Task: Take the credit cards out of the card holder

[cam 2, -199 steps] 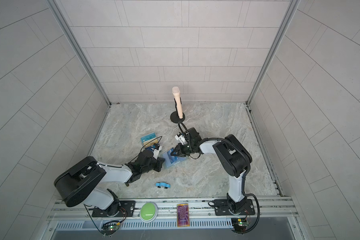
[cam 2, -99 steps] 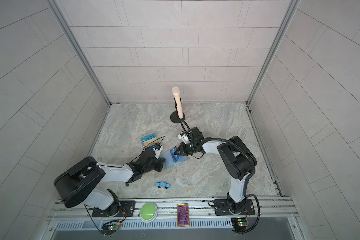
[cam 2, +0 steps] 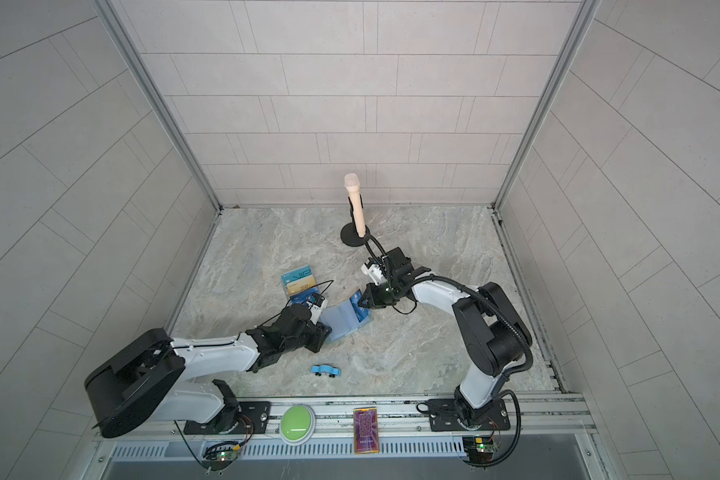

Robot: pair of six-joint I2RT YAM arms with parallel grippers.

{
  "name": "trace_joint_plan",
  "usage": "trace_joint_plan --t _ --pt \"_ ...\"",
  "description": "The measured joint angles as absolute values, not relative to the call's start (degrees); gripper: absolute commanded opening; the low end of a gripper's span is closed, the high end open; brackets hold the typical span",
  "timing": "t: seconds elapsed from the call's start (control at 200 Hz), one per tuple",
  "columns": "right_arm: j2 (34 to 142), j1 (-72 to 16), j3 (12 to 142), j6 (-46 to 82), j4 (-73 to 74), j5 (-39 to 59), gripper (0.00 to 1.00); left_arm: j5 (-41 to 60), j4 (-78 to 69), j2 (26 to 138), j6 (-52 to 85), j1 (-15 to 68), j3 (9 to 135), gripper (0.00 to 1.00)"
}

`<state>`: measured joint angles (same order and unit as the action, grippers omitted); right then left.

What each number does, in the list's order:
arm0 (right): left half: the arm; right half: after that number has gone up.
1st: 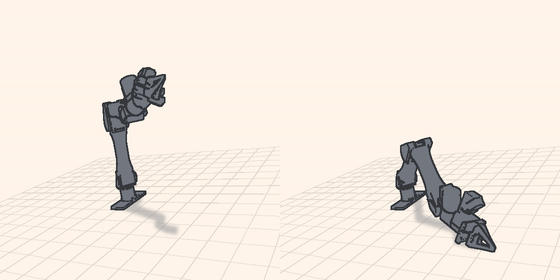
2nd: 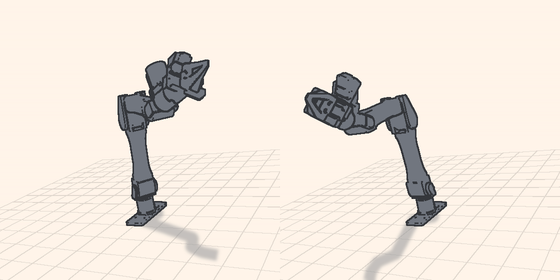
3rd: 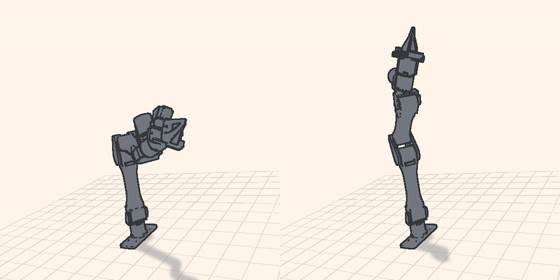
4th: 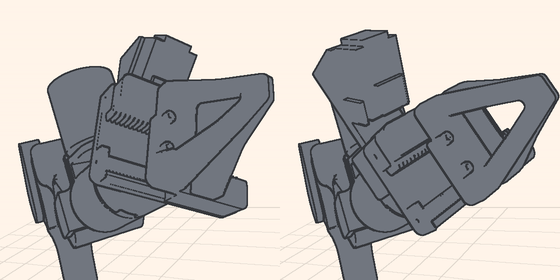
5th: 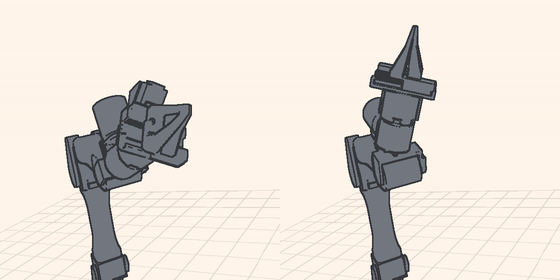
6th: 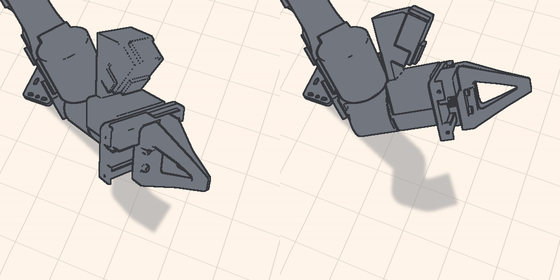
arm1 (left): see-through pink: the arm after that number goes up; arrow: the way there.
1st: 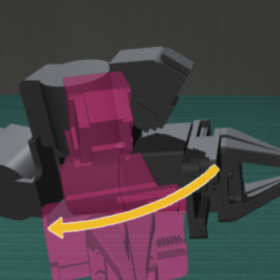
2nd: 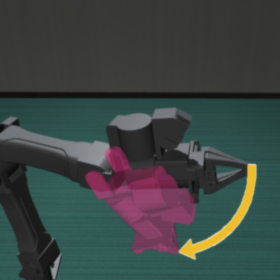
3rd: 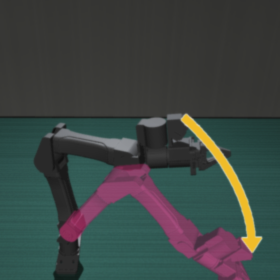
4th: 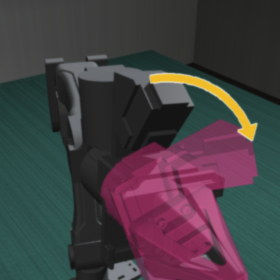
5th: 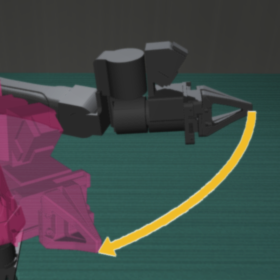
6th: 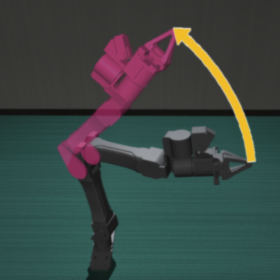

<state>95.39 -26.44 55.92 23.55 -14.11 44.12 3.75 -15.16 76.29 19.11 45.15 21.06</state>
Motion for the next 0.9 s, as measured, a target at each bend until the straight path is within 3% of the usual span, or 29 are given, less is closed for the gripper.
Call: trace_joint_plan --t 0.405,0.471,0.691,0.901 --pt "89.89 -26.22 56.77 14.52 -19.84 48.47 0.02 3.6 -1.17 62.52 15.92 45.12 27.16 0.55" --pt "89.47 -26.2 56.8 13.5 -19.99 51.03 0.02 5.43 1.41 60.64 14.74 44.62 28.77 0.61" --pt "87.11 -26.63 56.77 10.87 -19.64 59.51 0.02 19.94 7.92 53.82 11.75 38.09 32.73 0.64" --pt "81.84 -28.45 56.77 8.58 -18.22 64.07 0.02 35.03 10.35 51.07 10.41 32.62 33.91 0.61"
